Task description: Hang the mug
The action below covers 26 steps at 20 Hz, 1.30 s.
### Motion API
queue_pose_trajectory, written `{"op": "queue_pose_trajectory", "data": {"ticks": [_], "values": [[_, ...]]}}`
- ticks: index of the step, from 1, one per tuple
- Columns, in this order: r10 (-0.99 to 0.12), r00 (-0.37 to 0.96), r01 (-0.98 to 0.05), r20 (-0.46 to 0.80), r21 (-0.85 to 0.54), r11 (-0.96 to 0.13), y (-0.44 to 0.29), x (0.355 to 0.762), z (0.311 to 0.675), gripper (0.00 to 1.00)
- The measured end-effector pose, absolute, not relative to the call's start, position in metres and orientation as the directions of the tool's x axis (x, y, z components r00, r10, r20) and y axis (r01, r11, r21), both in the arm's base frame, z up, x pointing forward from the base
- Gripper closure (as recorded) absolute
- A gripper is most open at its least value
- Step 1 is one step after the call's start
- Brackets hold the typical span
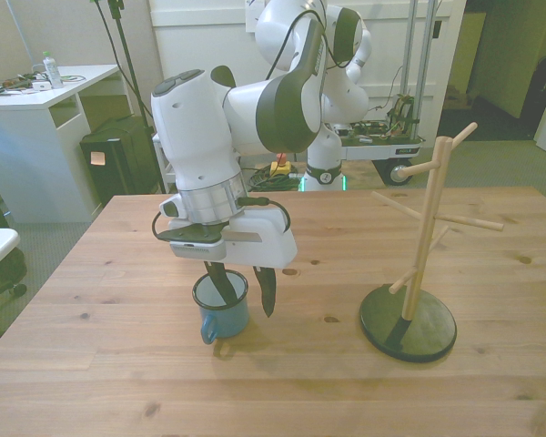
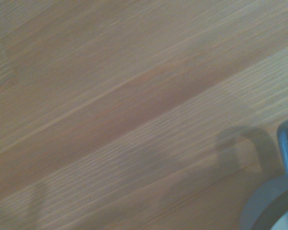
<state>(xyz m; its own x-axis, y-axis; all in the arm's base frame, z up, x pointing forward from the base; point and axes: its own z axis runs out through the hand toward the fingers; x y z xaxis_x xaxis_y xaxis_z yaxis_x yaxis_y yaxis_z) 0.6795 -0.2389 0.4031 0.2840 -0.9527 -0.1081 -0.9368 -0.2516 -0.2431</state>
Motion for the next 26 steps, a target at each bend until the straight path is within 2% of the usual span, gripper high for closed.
{"op": "queue_pose_trajectory", "data": {"ticks": [14,18,26], "values": [[-0.947,0.301,-0.934,-0.112,-0.234,-0.270,-0.239,0.676,0.397,1.00],[-0.944,0.312,-0.928,-0.104,-0.245,-0.279,-0.240,0.673,0.405,1.00],[-0.926,0.365,-0.913,-0.094,-0.233,-0.336,-0.236,0.662,0.408,1.00]]}}
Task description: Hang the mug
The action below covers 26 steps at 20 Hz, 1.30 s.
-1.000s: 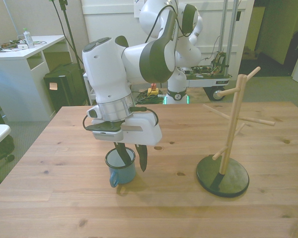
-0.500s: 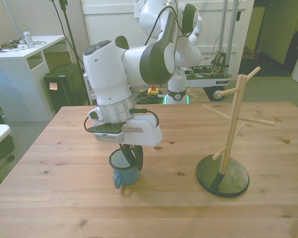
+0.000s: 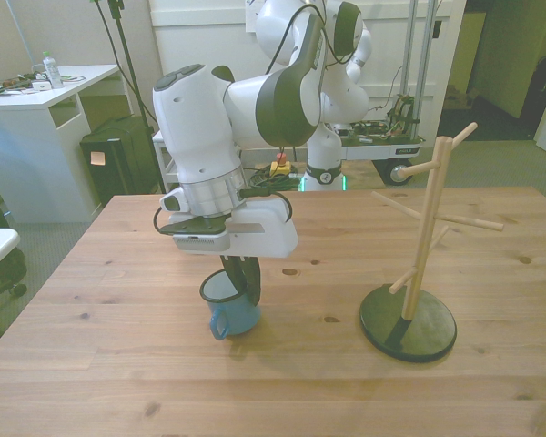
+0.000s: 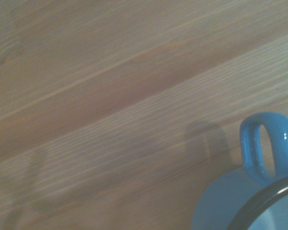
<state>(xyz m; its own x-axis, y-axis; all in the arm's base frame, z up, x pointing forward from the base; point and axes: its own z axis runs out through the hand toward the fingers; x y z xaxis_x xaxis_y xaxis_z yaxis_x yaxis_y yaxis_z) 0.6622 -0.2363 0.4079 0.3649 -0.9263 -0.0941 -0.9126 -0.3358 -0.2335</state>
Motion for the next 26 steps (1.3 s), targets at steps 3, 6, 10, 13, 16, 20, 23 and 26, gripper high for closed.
{"op": "queue_pose_trajectory", "data": {"ticks": [3,6,10,13,16,20,23,26], "values": [[-0.907,0.415,-0.895,-0.071,-0.210,-0.393,-0.230,0.651,0.419,1.00],[-0.891,0.453,-0.877,-0.040,-0.200,-0.437,-0.218,0.639,0.446,1.00],[-0.873,0.488,-0.858,-0.009,-0.191,-0.477,-0.202,0.629,0.474,1.00],[-0.857,0.515,-0.842,0.012,-0.181,-0.508,-0.190,0.626,0.492,1.00],[-0.839,0.543,-0.824,0.028,-0.173,-0.539,-0.175,0.621,0.514,1.00],[-0.817,0.573,-0.802,0.056,-0.167,-0.574,-0.158,0.614,0.543,1.00],[-0.806,0.588,-0.788,0.072,-0.175,-0.590,-0.148,0.608,0.564,1.00],[-0.798,0.596,-0.779,0.088,-0.177,-0.601,-0.144,0.606,0.580,1.00]]}}
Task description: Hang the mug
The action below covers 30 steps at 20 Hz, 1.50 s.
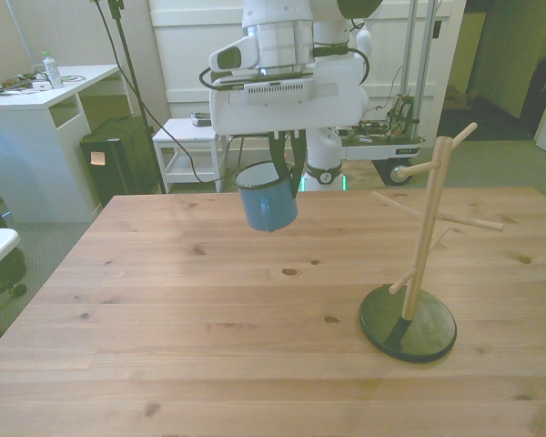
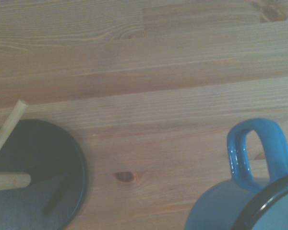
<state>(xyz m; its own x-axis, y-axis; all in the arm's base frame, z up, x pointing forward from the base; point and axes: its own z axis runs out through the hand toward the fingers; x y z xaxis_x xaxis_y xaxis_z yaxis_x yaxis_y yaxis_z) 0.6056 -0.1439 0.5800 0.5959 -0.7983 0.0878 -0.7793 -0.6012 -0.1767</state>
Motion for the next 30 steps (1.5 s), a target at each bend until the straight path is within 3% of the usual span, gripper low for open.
{"op": "queue_pose_trajectory", "data": {"ticks": [14,30], "values": [[-0.708,0.689,-0.700,0.153,-0.113,-0.705,-0.094,0.622,0.634,1.00],[-0.593,0.776,-0.611,0.216,0.025,-0.791,-0.025,0.661,0.659,1.00]]}}
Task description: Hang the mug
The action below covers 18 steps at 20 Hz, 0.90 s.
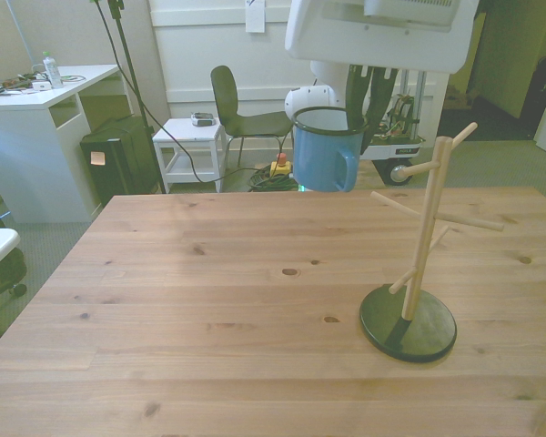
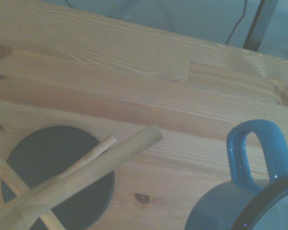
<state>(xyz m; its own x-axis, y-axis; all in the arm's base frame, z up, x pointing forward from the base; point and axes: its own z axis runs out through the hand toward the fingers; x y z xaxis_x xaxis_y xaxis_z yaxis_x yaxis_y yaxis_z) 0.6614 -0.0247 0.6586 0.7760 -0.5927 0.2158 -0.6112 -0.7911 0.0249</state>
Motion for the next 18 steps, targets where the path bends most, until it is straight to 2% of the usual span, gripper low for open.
{"op": "queue_pose_trajectory", "data": {"ticks": [11,18], "values": [[-0.574,0.786,-0.600,0.231,0.056,-0.798,-0.009,0.674,0.658,1.00],[-0.565,0.787,-0.598,0.247,0.080,-0.798,-0.024,0.672,0.662,1.00]]}}
